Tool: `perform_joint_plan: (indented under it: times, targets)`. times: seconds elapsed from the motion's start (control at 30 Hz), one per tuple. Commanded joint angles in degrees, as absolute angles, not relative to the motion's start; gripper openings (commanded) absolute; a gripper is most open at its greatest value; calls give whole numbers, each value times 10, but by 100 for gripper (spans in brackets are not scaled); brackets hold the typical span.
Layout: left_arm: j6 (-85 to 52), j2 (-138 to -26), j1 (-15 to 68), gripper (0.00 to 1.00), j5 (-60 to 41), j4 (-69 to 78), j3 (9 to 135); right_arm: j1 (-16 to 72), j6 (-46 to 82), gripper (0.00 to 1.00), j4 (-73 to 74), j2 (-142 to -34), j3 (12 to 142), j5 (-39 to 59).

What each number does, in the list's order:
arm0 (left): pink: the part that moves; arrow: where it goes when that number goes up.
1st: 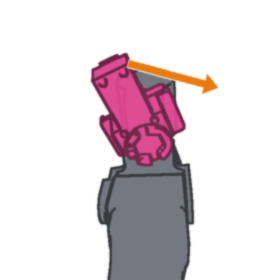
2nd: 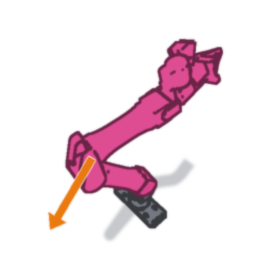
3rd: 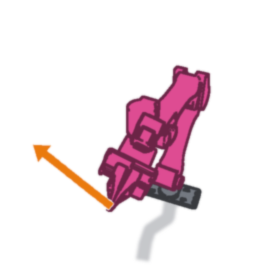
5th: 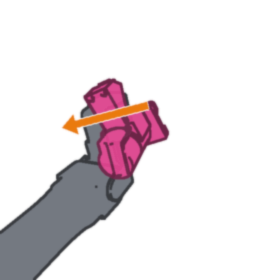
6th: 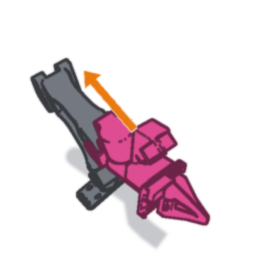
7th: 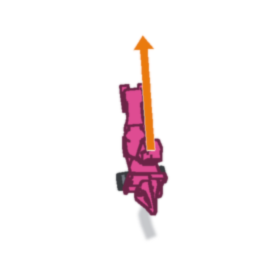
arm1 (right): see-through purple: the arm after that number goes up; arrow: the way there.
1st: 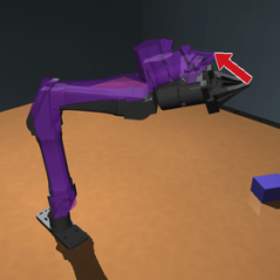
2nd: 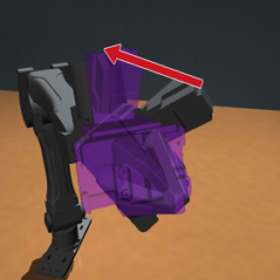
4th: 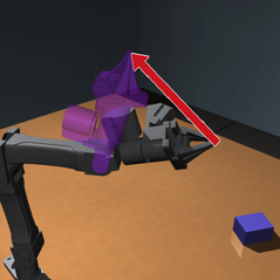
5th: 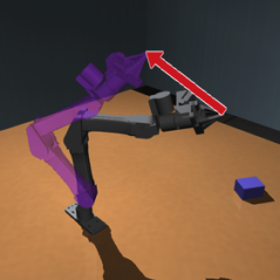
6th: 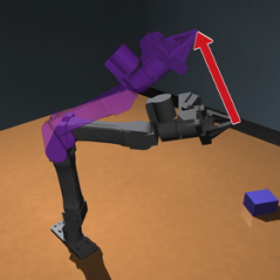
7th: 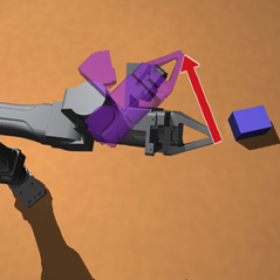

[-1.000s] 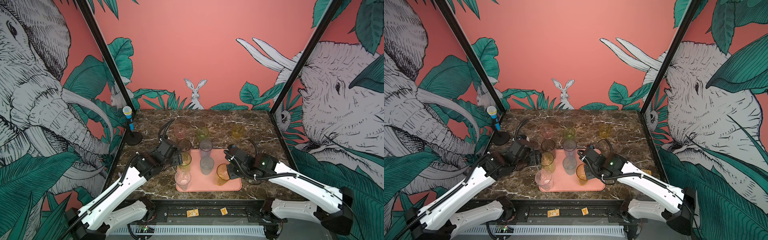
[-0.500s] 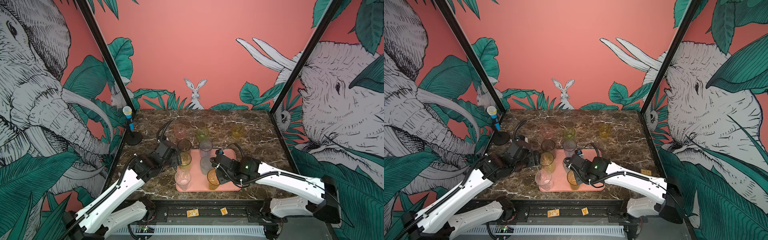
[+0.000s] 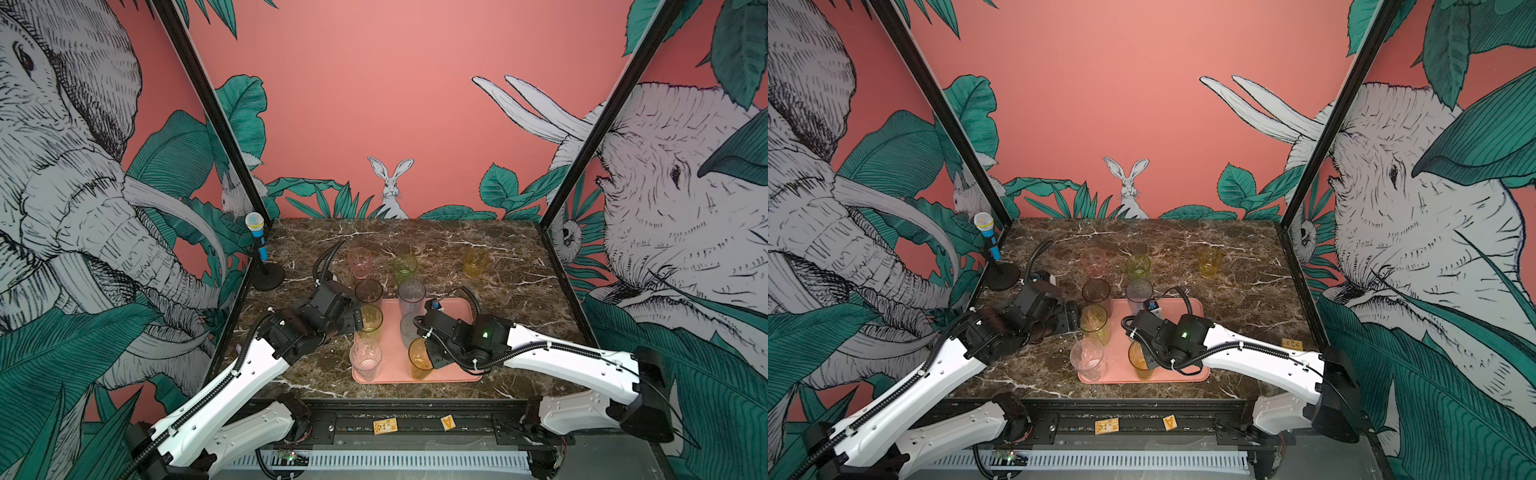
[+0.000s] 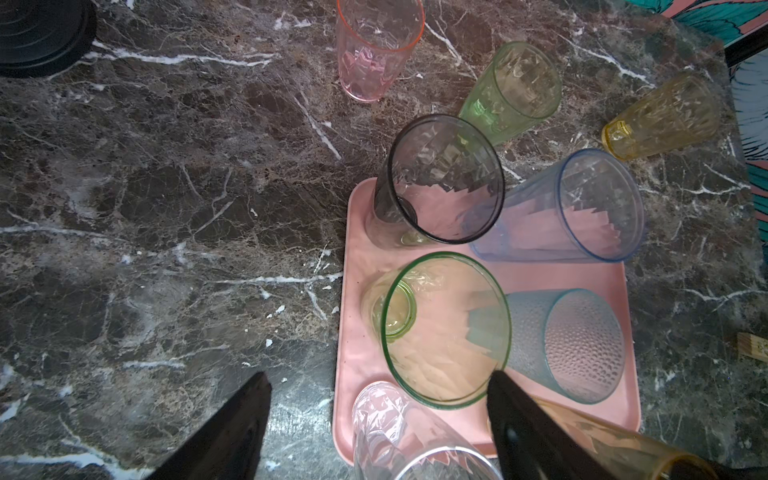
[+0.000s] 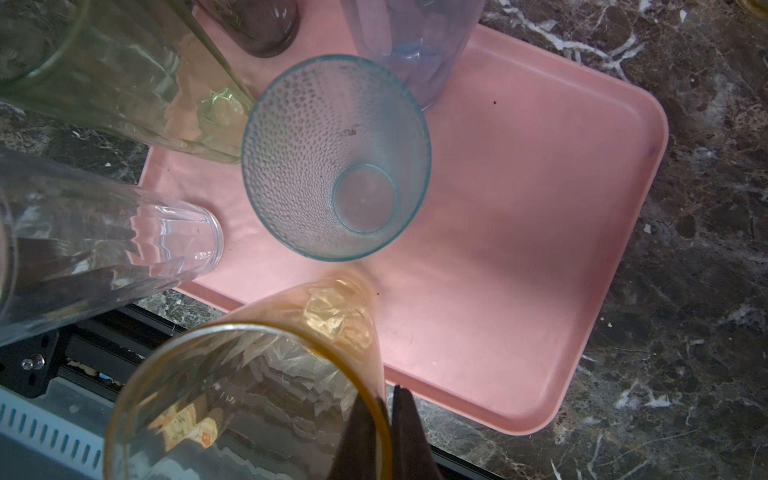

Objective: Place the glasses into the tray
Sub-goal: 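Lower the yellow glass onto the tray beside the teal glass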

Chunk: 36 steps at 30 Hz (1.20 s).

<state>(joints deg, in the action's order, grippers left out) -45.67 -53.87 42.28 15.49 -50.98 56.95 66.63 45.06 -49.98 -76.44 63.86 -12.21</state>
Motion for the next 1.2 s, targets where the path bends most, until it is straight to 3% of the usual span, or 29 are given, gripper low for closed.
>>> perform_joint_plan:
  times: [0.0, 0.9, 1.17]
  targets:
    - [-467, -528, 421, 84, 165, -525, 565, 672, 467, 0, -484, -769, 661, -134]
    - [-463, -531, 421, 84, 163, -522, 567, 679, 468, 0, -480, -805, 668, -135]
    - [-467, -523, 421, 84, 161, -522, 565, 679, 471, 14, -476, -809, 666, -132]
